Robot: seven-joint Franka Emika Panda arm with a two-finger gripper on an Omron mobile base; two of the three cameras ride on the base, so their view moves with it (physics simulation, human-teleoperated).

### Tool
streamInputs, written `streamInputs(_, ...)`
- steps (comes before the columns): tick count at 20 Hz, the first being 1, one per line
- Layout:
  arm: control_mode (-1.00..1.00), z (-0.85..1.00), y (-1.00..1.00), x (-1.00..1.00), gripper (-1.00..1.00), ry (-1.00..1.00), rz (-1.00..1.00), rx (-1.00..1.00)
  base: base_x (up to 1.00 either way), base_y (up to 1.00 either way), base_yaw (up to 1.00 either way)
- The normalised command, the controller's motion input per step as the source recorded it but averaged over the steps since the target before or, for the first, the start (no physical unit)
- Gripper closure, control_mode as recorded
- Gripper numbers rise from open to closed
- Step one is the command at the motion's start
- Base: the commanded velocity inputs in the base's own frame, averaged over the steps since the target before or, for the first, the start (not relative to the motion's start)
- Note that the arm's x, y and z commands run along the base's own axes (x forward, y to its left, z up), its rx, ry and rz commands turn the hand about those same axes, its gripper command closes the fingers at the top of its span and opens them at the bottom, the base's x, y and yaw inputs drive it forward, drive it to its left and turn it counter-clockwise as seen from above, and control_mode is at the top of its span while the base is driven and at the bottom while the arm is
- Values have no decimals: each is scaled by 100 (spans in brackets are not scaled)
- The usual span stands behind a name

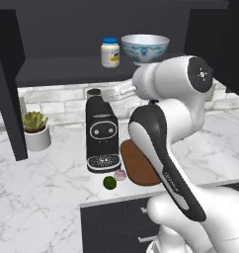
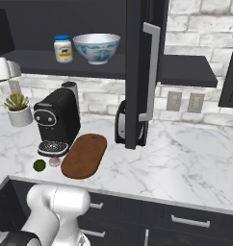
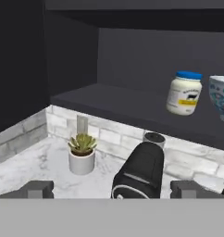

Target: Open the cabinet. Place the bowl and condiment on the counter. Then place the lime and garlic on the cutting board.

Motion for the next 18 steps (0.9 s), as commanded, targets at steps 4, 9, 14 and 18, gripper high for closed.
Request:
streamInputs(4, -100, 66, -13, 63, -100, -7, -54, 0, 0, 0, 0)
streamInputs(9, -100, 29, 0, 67, -100, -1, -51, 0, 0, 0, 0)
streamInputs(14, -100, 30, -13, 57, -100, 12, -21, 0, 0, 0, 0)
streamInputs(18, -100, 5, -15, 57, -100, 18, -8, 3, 0, 0, 0)
